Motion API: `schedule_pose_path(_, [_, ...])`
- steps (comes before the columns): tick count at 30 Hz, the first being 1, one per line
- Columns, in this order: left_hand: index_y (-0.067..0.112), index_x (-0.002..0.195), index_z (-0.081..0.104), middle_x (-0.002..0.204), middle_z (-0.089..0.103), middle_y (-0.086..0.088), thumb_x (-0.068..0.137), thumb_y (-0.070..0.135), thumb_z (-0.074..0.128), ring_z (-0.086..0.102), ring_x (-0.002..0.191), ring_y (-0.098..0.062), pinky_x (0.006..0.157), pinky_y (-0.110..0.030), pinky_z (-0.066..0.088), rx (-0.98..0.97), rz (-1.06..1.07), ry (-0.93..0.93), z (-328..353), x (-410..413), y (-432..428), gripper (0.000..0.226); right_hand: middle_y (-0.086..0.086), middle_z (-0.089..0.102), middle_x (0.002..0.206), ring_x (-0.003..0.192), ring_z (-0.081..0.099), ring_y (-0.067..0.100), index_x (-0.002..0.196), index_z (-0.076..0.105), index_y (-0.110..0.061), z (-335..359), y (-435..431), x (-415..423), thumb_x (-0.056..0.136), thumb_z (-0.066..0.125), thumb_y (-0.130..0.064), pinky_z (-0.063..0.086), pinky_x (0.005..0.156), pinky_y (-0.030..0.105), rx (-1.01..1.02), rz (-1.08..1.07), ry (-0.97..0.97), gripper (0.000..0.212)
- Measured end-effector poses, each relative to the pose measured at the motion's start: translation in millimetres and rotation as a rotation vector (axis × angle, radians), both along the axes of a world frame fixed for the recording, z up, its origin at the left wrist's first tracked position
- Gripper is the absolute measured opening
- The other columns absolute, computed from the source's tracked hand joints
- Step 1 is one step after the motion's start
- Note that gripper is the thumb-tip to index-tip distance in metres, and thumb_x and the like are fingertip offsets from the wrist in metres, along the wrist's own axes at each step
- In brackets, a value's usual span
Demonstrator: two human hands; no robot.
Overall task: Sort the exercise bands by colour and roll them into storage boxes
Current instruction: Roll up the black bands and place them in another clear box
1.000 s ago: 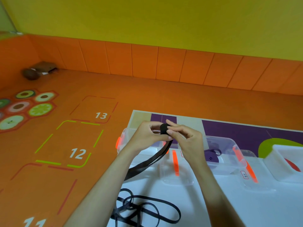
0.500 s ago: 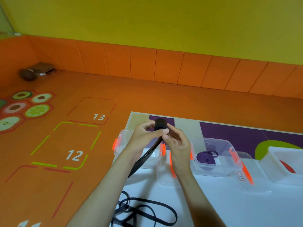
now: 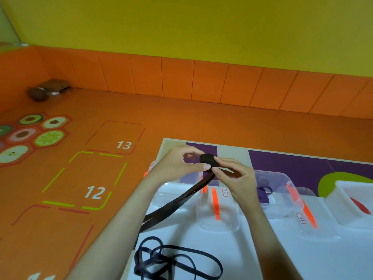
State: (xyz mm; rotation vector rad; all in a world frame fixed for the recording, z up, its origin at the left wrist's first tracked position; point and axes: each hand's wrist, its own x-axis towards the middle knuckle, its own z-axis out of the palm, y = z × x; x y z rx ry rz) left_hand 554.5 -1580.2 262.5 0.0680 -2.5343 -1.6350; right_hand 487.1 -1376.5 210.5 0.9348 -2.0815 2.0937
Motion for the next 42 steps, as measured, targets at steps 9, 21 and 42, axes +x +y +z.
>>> schedule_pose_path(9, [0.010,0.113,0.079,0.106,0.080,-0.007,0.089,0.008,0.082,0.072,0.096,-0.014,0.089,-0.024,0.056,0.430,0.003,0.045,6,1,-2,0.024,-0.007,0.079,0.112,0.108,0.074,0.015,0.117,0.076,-0.017,37,-9,4,0.085,0.081,0.003,0.058,0.092,0.024,-0.106,-0.013,-0.001,0.039])
schedule_pose_path(21, [0.018,0.107,0.079,0.102,0.080,0.003,0.083,0.016,0.090,0.074,0.098,-0.011,0.090,-0.024,0.056,0.148,0.015,0.040,-8,3,-9,0.026,-0.009,0.078,0.114,0.111,0.072,0.013,0.122,0.077,-0.018,24,5,-14,0.089,0.078,-0.004,0.056,0.098,0.031,0.242,0.143,0.026,0.036])
schedule_pose_path(42, [0.013,0.106,0.078,0.090,0.075,0.013,0.089,0.014,0.084,0.067,0.079,-0.009,0.084,-0.026,0.056,0.189,0.088,0.118,-12,8,-12,0.018,-0.004,0.078,0.110,0.108,0.073,0.013,0.112,0.075,-0.015,28,-17,1,0.089,0.079,-0.001,0.057,0.089,0.022,0.135,0.138,-0.066,0.028])
